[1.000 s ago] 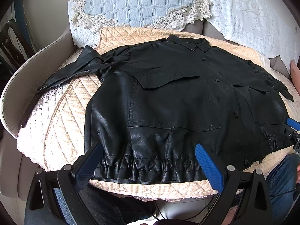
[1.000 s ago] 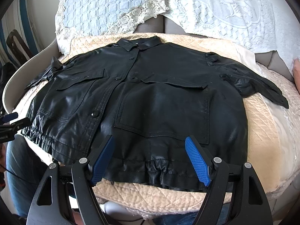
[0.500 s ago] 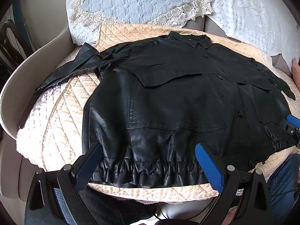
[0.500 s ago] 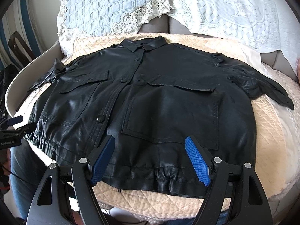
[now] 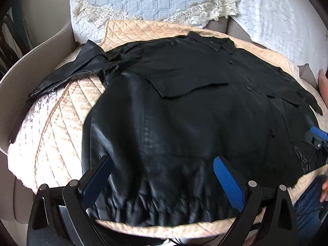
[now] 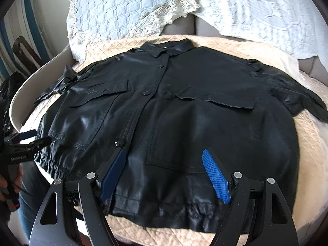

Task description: Fold large clothes

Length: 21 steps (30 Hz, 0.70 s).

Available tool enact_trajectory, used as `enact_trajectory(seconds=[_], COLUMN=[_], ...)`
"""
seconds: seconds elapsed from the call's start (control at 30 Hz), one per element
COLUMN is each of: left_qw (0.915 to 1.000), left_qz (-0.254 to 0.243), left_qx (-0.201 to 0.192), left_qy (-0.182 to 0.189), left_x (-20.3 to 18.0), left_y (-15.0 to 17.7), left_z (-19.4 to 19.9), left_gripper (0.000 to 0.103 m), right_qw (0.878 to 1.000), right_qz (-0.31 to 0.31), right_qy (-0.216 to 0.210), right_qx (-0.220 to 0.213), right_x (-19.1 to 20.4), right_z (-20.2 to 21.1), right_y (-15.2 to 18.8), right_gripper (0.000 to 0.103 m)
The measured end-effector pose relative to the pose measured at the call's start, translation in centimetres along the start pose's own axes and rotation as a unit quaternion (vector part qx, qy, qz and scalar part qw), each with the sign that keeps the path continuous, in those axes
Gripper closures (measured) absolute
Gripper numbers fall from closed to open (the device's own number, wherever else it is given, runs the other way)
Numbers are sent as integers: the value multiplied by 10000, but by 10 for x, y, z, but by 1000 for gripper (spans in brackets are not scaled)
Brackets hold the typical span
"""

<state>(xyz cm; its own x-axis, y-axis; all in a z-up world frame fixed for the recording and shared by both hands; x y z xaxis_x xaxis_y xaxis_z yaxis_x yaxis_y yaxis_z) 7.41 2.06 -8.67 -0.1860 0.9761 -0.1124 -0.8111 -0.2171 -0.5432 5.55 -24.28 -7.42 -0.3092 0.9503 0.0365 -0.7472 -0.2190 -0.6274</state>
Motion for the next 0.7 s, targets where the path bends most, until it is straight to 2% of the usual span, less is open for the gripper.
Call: enact_trajectory(seconds=[0.2, 0.27, 0.43, 0.7], left_qw=[9993, 9990, 9960, 9806], left_qz=[185, 308, 801, 1808], left_qx=[-277, -282, -344, -550], left_qy=[-198, -153, -218, -528], left_x=[30, 43, 95, 203], left_y=[-30, -41, -72, -121], left_z=[-10, -14, -28, -55], left_gripper=[3, 3, 6, 6], right_qw=[9998, 9997, 9990, 9977], right_qz=[148, 155, 171, 482], right_qy=[-104, -183, -397, -477], right_qx=[-53, -76, -128, 49], right_x=[12, 15, 27, 52], right_z=[-15, -19, -33, -59], right_y=[-18, -24, -45, -61], right_gripper=[25, 25, 25, 25])
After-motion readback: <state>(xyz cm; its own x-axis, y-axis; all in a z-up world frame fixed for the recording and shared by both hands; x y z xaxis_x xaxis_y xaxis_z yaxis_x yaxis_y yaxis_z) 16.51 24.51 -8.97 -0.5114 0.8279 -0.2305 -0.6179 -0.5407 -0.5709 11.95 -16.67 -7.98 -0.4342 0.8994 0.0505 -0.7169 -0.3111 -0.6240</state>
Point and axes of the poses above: each gripper's, at about its wrist camera, not at the fingertips, and z roughly against the way its jaws point, x to its left, y to its underside, the point moved 6 cm from there along -z, roughly the way its jaws point, and after that the axes turned 10 degrees about z, right-handed, at the moved point
